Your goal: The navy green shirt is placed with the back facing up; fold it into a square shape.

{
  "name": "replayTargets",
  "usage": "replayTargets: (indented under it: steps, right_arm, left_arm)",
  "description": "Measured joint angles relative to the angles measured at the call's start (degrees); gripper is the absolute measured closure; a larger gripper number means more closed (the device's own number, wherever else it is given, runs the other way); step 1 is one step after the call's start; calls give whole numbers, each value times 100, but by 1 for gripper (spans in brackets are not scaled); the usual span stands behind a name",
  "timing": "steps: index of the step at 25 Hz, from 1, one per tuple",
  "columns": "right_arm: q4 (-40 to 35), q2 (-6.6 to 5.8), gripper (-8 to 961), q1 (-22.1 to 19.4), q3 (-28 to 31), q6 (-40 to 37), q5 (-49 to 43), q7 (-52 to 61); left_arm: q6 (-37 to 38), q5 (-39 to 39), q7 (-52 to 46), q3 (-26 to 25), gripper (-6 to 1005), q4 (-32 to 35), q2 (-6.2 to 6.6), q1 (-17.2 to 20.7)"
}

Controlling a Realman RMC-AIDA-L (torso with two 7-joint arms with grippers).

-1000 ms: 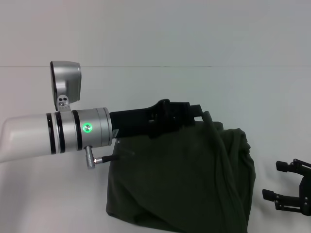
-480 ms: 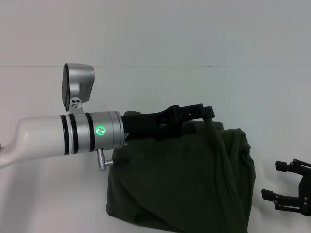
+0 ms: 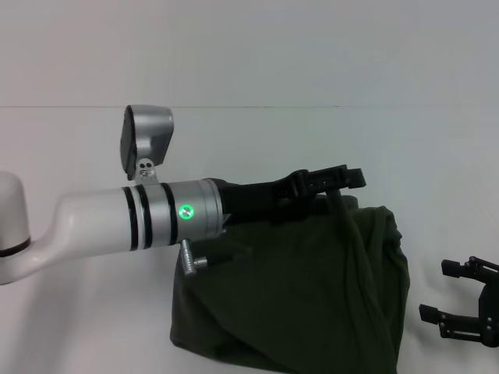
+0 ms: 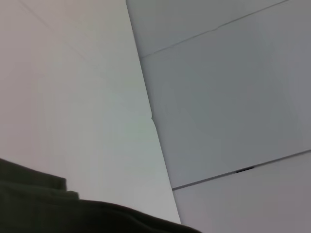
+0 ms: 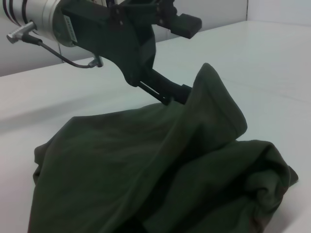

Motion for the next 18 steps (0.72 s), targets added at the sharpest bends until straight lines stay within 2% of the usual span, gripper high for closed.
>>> replayTargets:
  steps: [11, 12, 18]
  right_arm:
    - [5, 0, 41, 3, 2, 2, 1, 25]
    - [5, 0, 41, 4, 5, 3, 3, 25]
    - [5, 3, 42, 9, 68, 9, 26, 27]
  left_arm:
    - [-176, -328, 485, 10, 31, -589, -2, -384]
    - [-178, -350, 587, 9, 31, -793, -1, -525]
    - [-140, -384, 789, -52, 32, -1153, -2, -759]
